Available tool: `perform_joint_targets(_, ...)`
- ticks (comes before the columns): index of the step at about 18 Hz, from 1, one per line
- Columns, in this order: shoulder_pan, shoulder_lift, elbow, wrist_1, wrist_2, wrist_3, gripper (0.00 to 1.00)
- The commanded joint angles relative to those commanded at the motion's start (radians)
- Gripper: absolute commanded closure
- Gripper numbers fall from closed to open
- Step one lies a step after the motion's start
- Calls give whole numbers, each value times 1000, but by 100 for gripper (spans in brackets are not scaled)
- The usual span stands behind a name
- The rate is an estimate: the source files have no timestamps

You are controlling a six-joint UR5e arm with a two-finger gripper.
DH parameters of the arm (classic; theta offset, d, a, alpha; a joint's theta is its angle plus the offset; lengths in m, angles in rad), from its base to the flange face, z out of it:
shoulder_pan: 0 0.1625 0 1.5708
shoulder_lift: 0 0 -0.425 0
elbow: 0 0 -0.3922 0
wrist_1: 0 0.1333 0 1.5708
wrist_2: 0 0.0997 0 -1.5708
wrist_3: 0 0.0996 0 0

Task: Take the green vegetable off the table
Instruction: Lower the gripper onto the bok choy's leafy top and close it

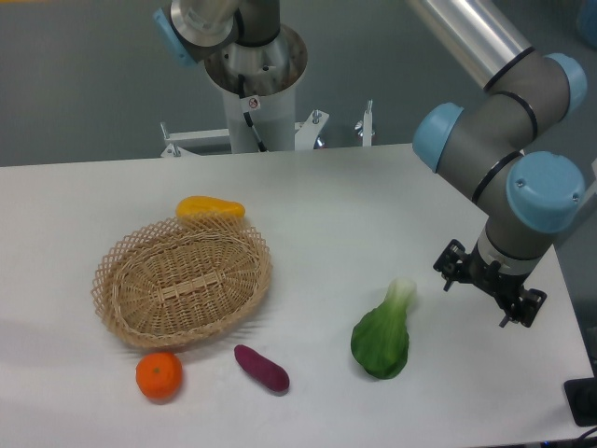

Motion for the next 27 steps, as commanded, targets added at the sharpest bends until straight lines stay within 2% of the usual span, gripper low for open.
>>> perform_joint_targets(4,-18,11,-15,-3,-9,-18,0)
perform_joint_targets(8,-49,64,-115,0,-9,-54,0)
perform_joint_targets(12,-49,69,-156,3,-9,-43,0)
perform_joint_targets(16,-48,67,-204,47,-8,-41,0)
perform_joint_targets(19,-48,69,-277,110,-3,-40,0)
perform_joint_targets(22,-48,63,-325,179,0,-40,0)
perform_joint_targets(27,-49,51,-342,186,0,-41,0)
